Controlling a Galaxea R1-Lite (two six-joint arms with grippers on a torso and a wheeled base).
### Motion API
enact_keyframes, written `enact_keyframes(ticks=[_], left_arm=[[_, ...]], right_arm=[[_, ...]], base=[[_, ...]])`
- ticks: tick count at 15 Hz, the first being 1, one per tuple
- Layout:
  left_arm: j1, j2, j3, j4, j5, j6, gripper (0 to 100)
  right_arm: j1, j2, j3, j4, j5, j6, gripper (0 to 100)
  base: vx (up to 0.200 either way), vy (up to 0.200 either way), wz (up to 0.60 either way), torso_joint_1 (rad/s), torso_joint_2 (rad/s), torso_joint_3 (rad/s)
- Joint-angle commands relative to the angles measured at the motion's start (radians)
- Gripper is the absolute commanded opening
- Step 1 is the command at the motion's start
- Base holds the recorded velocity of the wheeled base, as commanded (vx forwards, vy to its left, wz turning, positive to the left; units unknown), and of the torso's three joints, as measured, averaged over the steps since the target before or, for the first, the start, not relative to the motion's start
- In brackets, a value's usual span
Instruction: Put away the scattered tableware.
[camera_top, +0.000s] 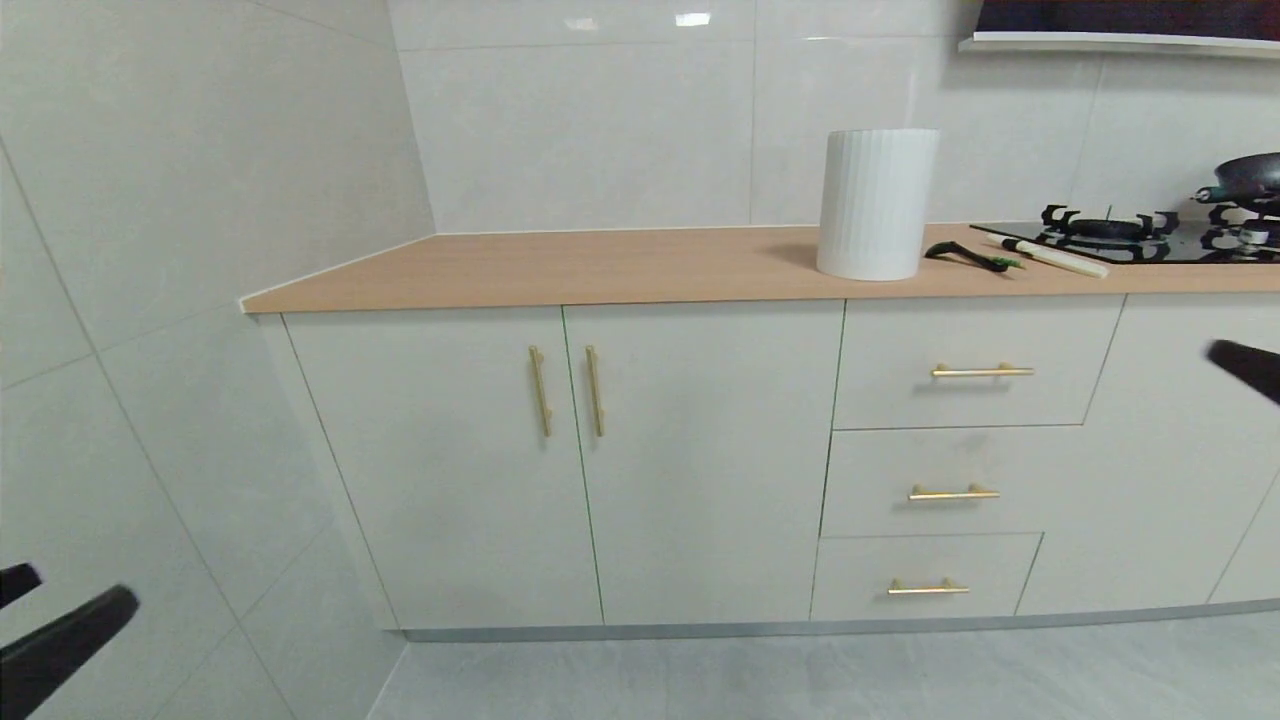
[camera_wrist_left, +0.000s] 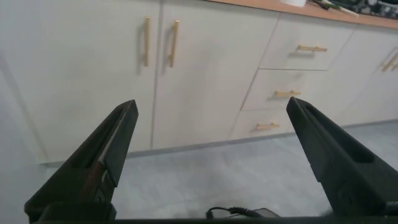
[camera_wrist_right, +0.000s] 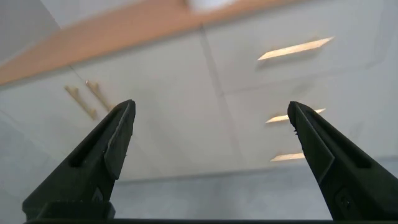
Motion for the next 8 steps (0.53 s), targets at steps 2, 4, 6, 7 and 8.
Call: enact_keyframes(ticks=[2,4,6,7,8], left_arm=[[0.098,-0.267,0.024,0.105,0.000,0.041,100],[0.160,-0.370,0.045,0.156,-0.001,0.050,100],[0.191,-0.416,0.074,0.157,-0.001,0.050,100],[0.249,-0.482,0.145,0.154,-0.001,0.072,100],[0.285,-0.483,0.185,0.151,0.020,0.081,100]], right_arm=[[-0.205,-0.688,0.169,0.259,-0.003,-0.226,100],[-0.242,-0.800,0.154,0.376,-0.035,-0.281,100],[-0.288,-0.799,0.133,0.374,-0.088,-0.263,100],[-0.328,-0.817,0.127,0.382,-0.085,-0.269,100],[-0.372,-0.848,0.133,0.394,-0.058,-0.289,100]], base=[[0.000,0.000,0.00,0.000,0.00,0.000],[0.000,0.000,0.00,0.000,0.00,0.000],[0.000,0.000,0.00,0.000,0.00,0.000],[0.000,0.000,0.00,0.000,0.00,0.000],[0.000,0.000,0.00,0.000,0.00,0.000]])
